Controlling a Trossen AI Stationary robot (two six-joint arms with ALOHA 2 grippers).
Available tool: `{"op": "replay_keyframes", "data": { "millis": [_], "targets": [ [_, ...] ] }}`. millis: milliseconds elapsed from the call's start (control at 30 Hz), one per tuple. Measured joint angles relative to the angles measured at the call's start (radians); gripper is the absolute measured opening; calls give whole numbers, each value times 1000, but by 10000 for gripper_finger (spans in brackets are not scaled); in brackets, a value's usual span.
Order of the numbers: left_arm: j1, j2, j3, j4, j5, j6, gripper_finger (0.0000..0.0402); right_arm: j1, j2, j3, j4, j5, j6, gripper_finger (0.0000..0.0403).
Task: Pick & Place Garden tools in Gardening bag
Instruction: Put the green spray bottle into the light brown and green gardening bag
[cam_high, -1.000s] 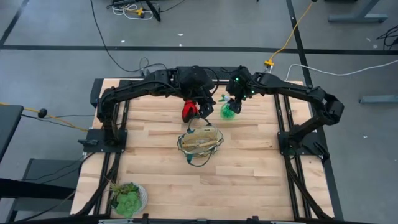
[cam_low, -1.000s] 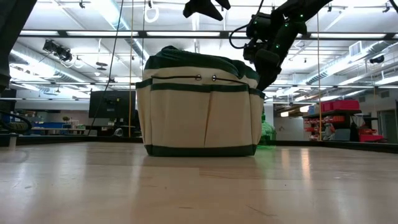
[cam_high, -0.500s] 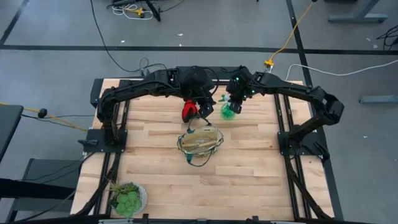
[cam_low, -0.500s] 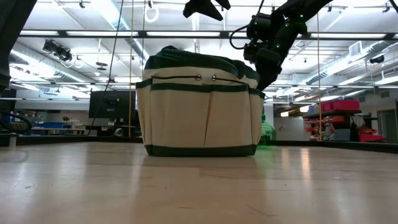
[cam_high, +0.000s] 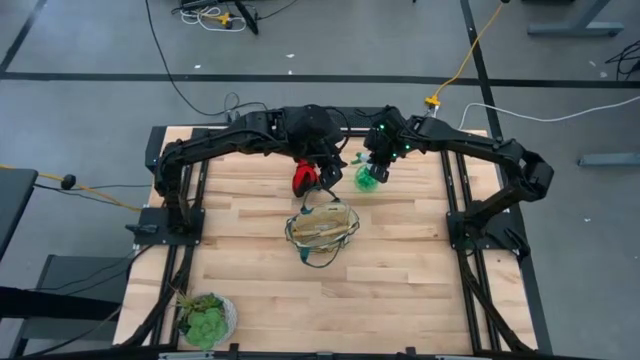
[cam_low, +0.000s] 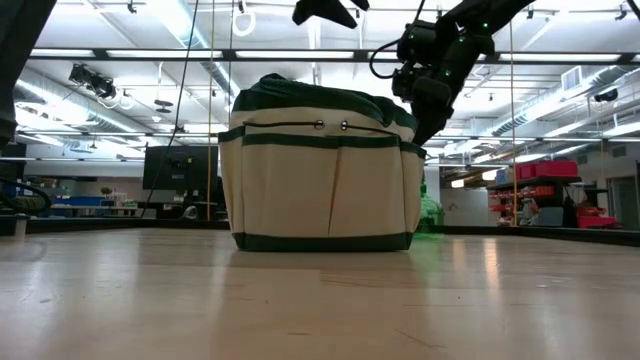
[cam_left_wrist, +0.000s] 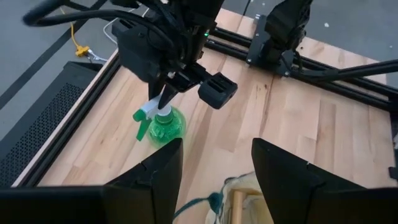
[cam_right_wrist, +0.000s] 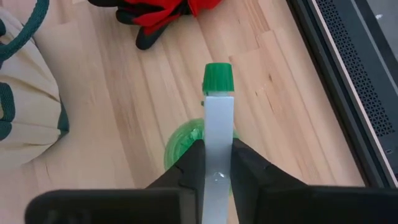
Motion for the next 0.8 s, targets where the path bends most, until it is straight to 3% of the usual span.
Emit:
{"op": "replay_keyframes", "data": {
  "millis": [200, 667, 800],
  "targets": [
    [-2, -54, 0, -15, 0, -16, 199, 1, -46, 0, -16, -7, 7, 54],
    [1, -209, 1, -125, -3, 35, 199, 6, -288, 0, -39, -51, 35, 52],
    [2, -228, 1, -137, -51, 65, 199, 16, -340, 0, -40, -52, 35, 52]
  ]
}}
